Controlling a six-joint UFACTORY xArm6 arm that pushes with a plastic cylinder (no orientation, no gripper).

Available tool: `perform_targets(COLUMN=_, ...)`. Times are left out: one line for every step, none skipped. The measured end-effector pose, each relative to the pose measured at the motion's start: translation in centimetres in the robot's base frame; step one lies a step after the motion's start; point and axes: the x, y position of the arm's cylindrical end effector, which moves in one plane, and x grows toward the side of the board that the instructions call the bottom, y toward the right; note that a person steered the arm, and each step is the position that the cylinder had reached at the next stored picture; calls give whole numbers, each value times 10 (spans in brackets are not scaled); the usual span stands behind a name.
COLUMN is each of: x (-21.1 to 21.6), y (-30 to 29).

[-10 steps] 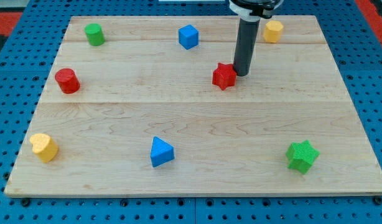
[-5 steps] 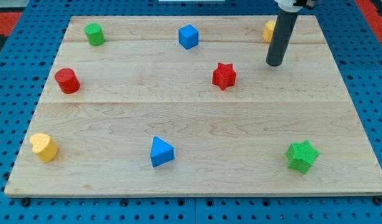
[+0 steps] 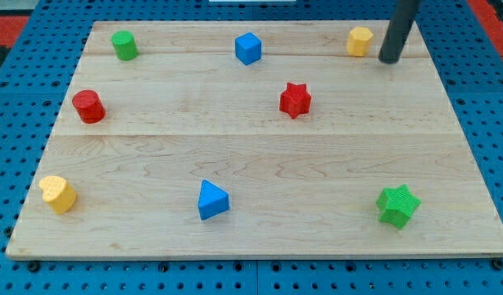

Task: Move the yellow hexagon closer to the blue cube

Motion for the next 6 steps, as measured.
perform_targets(x=-14, y=-3)
perform_targets(x=-25, y=-12)
perform_targets(x=-25, y=-43)
perform_targets(x=30, y=-104)
perform_targets(x=38, y=-154)
perform_targets(x=18, y=-142)
